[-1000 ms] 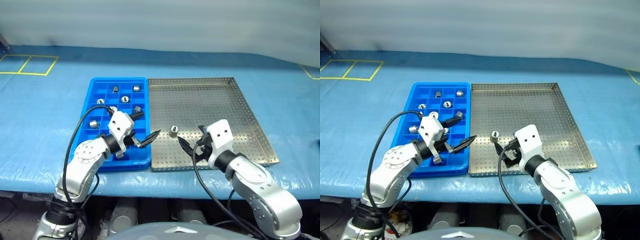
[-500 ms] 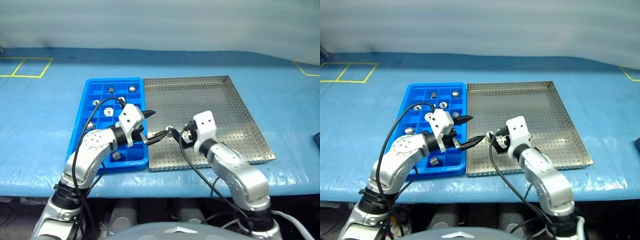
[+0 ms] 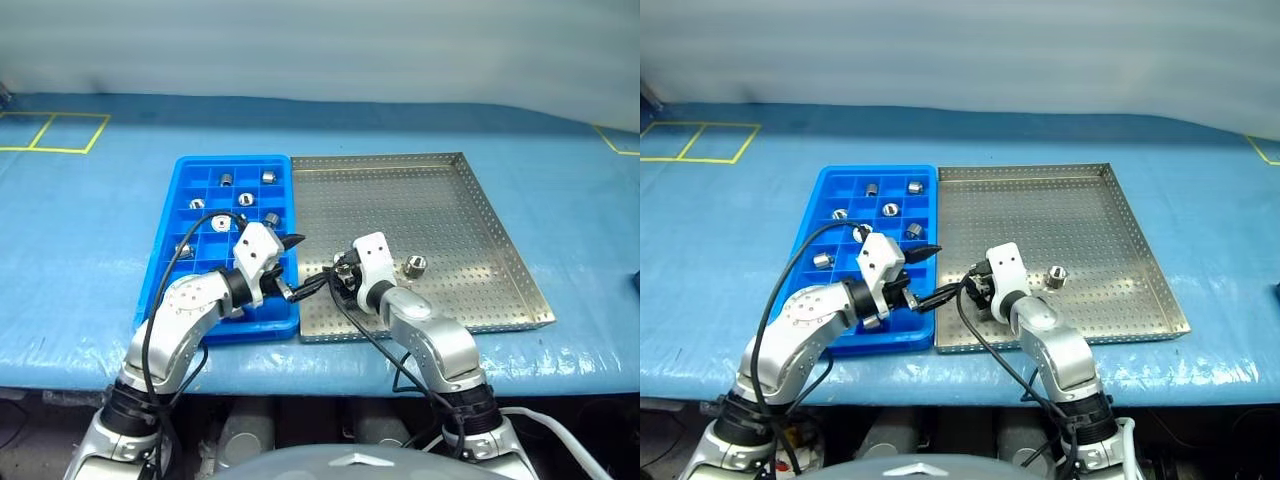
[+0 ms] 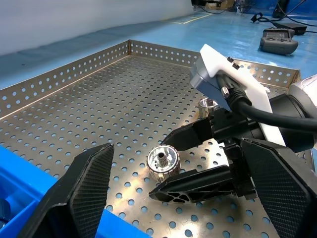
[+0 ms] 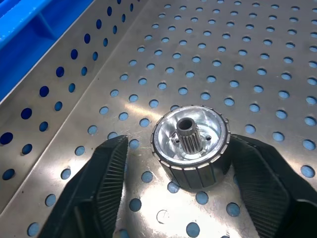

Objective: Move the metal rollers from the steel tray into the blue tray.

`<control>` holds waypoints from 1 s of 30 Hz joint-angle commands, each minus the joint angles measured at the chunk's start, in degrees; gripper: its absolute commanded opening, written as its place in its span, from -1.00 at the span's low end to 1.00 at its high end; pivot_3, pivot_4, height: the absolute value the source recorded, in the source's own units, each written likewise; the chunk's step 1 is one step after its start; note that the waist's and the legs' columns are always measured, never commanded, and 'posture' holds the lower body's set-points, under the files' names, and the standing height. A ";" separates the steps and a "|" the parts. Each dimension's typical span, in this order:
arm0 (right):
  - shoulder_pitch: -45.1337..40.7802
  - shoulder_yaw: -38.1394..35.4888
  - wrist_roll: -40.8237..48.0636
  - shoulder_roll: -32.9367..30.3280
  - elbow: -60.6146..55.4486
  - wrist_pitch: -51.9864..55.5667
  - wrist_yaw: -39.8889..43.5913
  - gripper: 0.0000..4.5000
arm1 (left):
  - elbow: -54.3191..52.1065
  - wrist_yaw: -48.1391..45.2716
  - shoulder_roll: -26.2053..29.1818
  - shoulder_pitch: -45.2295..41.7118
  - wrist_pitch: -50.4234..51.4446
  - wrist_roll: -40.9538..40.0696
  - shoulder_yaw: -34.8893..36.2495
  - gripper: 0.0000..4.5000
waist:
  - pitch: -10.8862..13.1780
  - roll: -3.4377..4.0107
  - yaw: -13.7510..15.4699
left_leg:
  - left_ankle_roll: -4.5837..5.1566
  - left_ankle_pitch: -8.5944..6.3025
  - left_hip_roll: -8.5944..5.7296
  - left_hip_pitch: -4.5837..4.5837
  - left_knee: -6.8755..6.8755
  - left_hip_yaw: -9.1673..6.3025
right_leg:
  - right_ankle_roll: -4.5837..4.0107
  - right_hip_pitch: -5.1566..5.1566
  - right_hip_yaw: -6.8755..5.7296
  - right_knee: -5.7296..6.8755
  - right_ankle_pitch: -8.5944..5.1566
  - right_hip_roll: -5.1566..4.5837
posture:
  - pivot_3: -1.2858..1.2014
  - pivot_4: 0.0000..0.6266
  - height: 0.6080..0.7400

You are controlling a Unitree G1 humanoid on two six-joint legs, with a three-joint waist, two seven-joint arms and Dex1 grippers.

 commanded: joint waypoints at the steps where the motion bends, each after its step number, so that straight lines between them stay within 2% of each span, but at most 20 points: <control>1: 0.62 -0.44 -0.10 0.26 -0.85 -1.69 0.66 -0.02 | -3.09 1.25 -1.08 0.73 -2.11 -0.70 1.49 1.00 | 0.00 0.00 0.10 | 0.00 0.00 0.00 0.00 0.00 0.00 | 0.00 0.00 0.00 0.00 0.00 0.00 | 0.15 -0.52 1.00; 2: 0.86 -0.82 0.00 0.39 -0.88 -1.84 0.70 -0.16 | -3.20 1.51 -1.22 1.13 -2.32 -0.63 1.67 1.00 | 0.00 0.00 0.15 | 0.00 0.00 0.00 0.00 -0.01 0.00 | 0.00 0.00 0.00 0.00 0.00 -0.01 | 0.15 -0.52 1.00; 3: 1.10 -1.13 -0.02 0.40 -1.04 -1.91 0.69 -0.20 | -3.36 1.80 -1.41 1.58 -2.29 -0.71 1.87 1.00 | 0.00 0.00 0.19 | 0.00 0.00 0.00 0.00 -0.01 0.00 | 0.00 0.00 0.00 -0.01 0.00 -0.01 | 0.16 -0.52 1.00; 8: -0.77 -2.16 -1.02 -1.12 -3.90 -0.28 0.45 -0.20 | -4.69 4.20 -4.09 5.23 -4.14 -2.92 5.39 1.00 | 0.00 0.00 0.74 | 0.00 0.00 0.00 -0.01 -0.01 -0.01 | 0.00 0.00 -0.01 -0.01 0.00 -0.02 | 0.21 -0.52 1.00; 15: -11.07 -3.24 -2.10 -0.61 -3.59 0.45 -0.27 -0.20 | -9.91 8.25 -4.77 10.93 -4.24 -3.44 9.50 1.00 | 0.03 0.01 1.82 | 0.01 0.04 0.01 0.01 -0.02 -0.02 | 0.01 -0.02 -0.04 0.03 0.02 0.01 | 0.30 -0.52 1.00; 20: -17.73 -0.38 -2.24 1.72 -1.53 -0.32 1.66 -0.20 | -13.55 10.08 -3.34 15.96 -5.63 -1.56 11.73 1.00 | 0.04 0.02 3.91 | 0.01 0.03 -0.02 -0.02 -0.22 -0.08 | -0.06 -0.08 -0.07 0.00 -0.02 0.02 | 0.37 -0.52 1.00; 30: -20.86 6.13 -1.90 5.78 3.24 -1.81 7.08 -0.20 | -19.25 12.52 -2.54 27.05 -6.78 -1.85 15.98 1.00 | 0.06 0.05 9.26 | -0.01 0.03 0.03 -0.08 -0.29 -0.04 | -0.07 -0.14 -0.19 -0.13 -0.05 -0.11 | 0.47 -0.52 1.00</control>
